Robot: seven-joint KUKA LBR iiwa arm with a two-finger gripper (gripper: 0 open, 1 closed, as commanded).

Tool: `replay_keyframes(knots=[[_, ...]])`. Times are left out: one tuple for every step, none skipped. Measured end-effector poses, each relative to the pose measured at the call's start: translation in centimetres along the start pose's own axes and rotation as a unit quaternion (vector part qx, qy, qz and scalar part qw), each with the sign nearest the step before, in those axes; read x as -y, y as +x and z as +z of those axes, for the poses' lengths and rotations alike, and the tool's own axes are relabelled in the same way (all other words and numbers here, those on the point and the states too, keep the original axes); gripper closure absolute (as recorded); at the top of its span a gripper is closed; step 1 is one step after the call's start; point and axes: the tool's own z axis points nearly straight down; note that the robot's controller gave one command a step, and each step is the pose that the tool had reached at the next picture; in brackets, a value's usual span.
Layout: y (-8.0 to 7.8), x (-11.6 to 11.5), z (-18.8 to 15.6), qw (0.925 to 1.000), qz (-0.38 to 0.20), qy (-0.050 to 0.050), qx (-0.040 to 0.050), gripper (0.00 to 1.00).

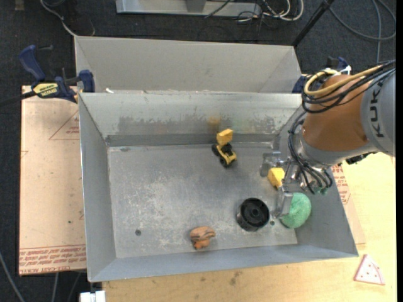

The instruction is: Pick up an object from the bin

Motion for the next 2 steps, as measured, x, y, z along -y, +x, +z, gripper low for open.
replay_keyframes(knots=[[-0.2,0.0,-0.4,1.0000,-0.001,0.000,0.0037,0.00],[3.4,-3.4,1.4,1.0000,-0.006,-0.001,0.0012,0.00]])
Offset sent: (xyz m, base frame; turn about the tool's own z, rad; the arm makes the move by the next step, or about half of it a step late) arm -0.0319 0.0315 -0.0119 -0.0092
